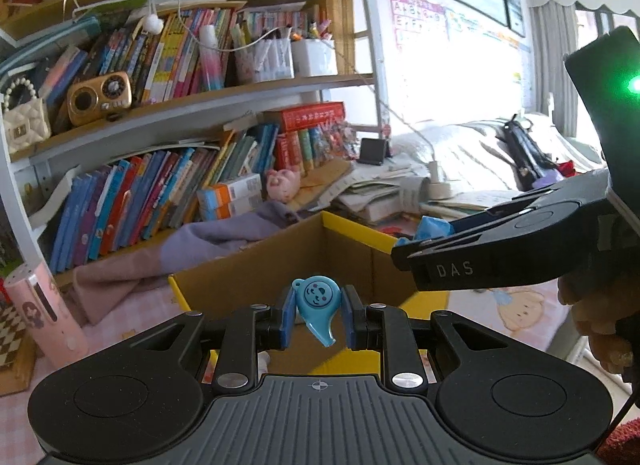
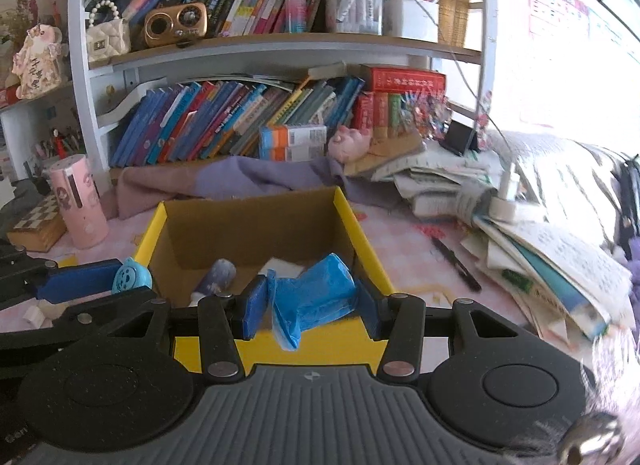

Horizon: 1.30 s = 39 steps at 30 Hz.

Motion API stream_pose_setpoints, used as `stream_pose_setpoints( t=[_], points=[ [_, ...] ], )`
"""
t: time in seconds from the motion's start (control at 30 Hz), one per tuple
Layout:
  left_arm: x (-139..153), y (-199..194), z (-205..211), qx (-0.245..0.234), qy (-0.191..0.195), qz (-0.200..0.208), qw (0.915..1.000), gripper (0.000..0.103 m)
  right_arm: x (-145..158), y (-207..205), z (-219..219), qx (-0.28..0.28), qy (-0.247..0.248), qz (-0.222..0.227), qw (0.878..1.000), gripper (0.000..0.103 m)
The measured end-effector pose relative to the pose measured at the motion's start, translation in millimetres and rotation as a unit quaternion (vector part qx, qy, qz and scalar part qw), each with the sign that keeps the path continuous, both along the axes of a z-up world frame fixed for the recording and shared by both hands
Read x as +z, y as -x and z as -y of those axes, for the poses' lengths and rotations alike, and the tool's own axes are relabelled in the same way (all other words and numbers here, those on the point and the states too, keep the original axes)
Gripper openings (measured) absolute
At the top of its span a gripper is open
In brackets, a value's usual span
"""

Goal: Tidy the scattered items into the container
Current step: 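Open the right tool to drop the cloth while the left tool drops the clip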

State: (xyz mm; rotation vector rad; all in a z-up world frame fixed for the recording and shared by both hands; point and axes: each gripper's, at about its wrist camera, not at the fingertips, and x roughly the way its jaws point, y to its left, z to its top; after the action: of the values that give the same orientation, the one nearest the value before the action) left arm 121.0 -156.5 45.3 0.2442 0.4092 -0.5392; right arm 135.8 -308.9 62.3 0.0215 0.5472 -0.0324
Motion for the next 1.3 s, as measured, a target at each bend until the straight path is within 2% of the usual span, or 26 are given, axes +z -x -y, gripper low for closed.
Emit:
stream_pose_setpoints(
  t=[0.13,0.4,0.7,0.83,1.17,1.27,1.3],
  points=[
    [-5.9,-14.6,7.8,0.023,-0.007,-0.008,0.9997,0.023,-3.0,-23.6,7.7,0.025,0.006,-0.006,1.000,0.045],
    [-21.1,-40.6,22.0,0.058,-0.032,-0.030,0.9973,0.023,-24.3,-67.8,6.8,0.087,0.023,-0.051,0.995,0.045],
    [-45.4,-58.0,36.2,0.072,-0.063,-0.078,0.9923,0.023,-53.6,-97.5,9.9,0.127,0.039,-0.103,0.986,0.045],
    [-48.0,-61.8,38.1,0.083,-0.060,-0.084,0.9912,0.023,-63.6,-105.7,11.6,0.144,0.051,-0.123,0.980,0.045],
    [-53.5,-69.0,35.9,0.119,-0.043,-0.104,0.9865,0.023,-67.9,-111.6,7.0,0.184,0.073,-0.120,0.973,0.046],
    [-53.7,-70.2,32.7,0.131,-0.037,-0.111,0.9844,0.027,-69.7,-114.6,7.6,0.190,0.058,-0.129,0.972,0.045],
    [-53.7,-70.1,31.8,0.137,-0.037,-0.111,0.9837,0.031,-70.5,-115.9,8.3,0.190,0.051,-0.134,0.971,0.045]
  ],
)
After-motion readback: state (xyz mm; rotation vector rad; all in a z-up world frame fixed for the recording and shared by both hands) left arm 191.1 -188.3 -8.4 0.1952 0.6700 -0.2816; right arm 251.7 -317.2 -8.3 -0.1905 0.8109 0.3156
